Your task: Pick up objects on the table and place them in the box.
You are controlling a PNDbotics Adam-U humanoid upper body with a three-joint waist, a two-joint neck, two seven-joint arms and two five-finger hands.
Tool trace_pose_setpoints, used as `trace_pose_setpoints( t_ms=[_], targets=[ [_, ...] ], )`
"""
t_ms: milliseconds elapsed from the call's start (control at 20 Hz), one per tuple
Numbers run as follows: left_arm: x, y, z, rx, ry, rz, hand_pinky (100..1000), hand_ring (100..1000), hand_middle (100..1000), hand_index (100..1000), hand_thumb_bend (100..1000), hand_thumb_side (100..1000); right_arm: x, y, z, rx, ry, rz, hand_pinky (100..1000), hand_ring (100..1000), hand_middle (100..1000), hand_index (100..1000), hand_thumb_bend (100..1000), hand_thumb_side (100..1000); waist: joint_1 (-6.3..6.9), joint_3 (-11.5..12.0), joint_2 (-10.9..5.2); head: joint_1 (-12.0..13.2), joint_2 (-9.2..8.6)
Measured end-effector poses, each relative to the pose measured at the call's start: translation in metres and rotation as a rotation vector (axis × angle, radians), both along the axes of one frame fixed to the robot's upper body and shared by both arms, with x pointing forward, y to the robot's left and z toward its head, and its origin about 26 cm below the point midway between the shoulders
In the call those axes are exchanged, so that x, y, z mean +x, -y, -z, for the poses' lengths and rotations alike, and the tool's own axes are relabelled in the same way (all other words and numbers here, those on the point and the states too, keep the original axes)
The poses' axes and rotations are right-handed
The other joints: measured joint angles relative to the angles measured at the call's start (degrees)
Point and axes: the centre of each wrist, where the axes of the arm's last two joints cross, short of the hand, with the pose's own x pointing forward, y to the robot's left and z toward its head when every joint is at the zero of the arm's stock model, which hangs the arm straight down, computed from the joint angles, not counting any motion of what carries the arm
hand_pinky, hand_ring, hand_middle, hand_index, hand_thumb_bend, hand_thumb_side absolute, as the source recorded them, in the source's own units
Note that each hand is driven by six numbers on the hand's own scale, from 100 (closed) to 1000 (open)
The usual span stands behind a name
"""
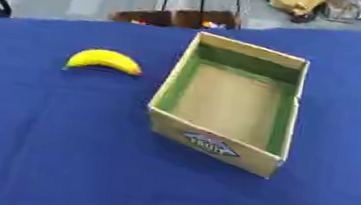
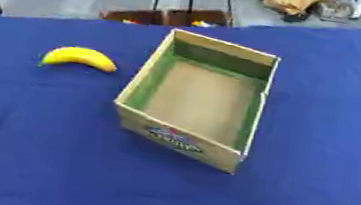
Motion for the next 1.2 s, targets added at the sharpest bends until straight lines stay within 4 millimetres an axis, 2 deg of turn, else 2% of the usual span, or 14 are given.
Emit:
trace_pose_setpoints(
  t_ms=[200,350,400,500,650,900,1100,1150,1200],
  targets=[
    [0.000,0.000,0.000,0.001,-0.001,0.000,638,779,789,906,147,956,0.000,0.000,0.000,0.000,0.000,0.000,703,870,833,920,100,1000,0.00,0.0,0.00,0.0,-0.01],
    [0.000,-0.002,-0.004,0.033,-0.012,-0.010,629,783,829,941,174,852,0.000,0.000,0.000,0.000,-0.001,0.000,703,870,832,920,100,1000,0.10,0.0,-0.01,0.0,-0.01],
    [0.000,-0.003,-0.006,0.062,-0.023,-0.018,629,783,829,941,174,852,0.000,0.000,0.000,-0.001,-0.001,0.000,703,870,832,920,100,1000,0.19,0.0,-0.03,0.0,-0.01],
    [0.000,-0.007,-0.011,0.121,-0.050,-0.036,630,791,853,965,145,790,0.000,0.000,0.000,-0.001,-0.002,0.000,703,870,832,920,100,1000,0.33,-0.2,-0.05,0.0,-0.01],
    [-0.001,-0.009,-0.015,0.223,-0.105,-0.056,649,808,880,986,126,773,0.000,-0.001,0.000,-0.004,-0.004,-0.001,703,870,832,920,100,1000,0.42,-0.5,-0.11,0.0,-0.03],
    [0.010,-0.016,-0.014,0.409,-0.249,-0.127,728,873,941,1000,107,735,0.000,-0.001,0.000,-0.008,-0.008,-0.002,703,870,832,920,100,1000,0.71,-0.9,-0.33,0.1,-0.07],
    [0.025,-0.027,-0.011,0.557,-0.387,-0.200,786,916,968,1000,194,738,0.001,-0.002,0.001,-0.015,-0.012,-0.007,703,870,832,919,100,1000,0.78,-1.6,-0.49,0.5,-0.10],
    [0.028,-0.029,-0.011,0.589,-0.419,-0.220,807,931,976,1000,259,759,0.001,-0.003,0.001,-0.016,-0.013,-0.007,703,870,832,919,100,1000,0.83,-1.6,-0.49,0.6,-0.18],
    [0.032,-0.032,-0.011,0.618,-0.451,-0.241,822,941,981,1000,279,773,0.001,-0.003,0.001,-0.016,-0.013,-0.007,703,870,831,919,100,1000,0.88,-1.7,-0.49,0.7,-0.27]
  ],
)
